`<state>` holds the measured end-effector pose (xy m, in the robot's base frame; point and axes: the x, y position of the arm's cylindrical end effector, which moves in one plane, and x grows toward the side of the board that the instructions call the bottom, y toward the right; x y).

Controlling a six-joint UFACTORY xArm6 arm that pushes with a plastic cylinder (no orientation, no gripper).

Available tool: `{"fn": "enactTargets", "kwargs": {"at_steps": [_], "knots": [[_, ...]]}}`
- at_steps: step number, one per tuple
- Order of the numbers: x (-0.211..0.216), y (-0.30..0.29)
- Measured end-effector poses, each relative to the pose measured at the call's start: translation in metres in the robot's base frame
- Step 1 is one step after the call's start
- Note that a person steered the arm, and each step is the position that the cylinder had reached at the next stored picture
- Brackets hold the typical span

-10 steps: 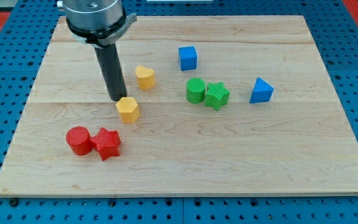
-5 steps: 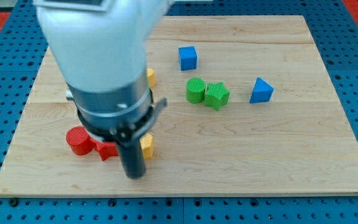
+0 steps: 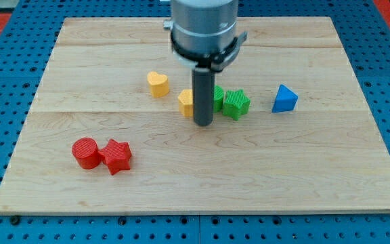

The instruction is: Slide the yellow hexagon and yellow heart to the left side of the board

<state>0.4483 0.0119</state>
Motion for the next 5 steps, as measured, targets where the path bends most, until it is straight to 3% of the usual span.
{"fn": "enactTargets", "kwargs": {"at_steps": [2, 3, 4, 5], "knots": [[-0.063, -0.11], [-0.075, -0.116], [-0.046, -0.084], [-0.065, -0.037]]}}
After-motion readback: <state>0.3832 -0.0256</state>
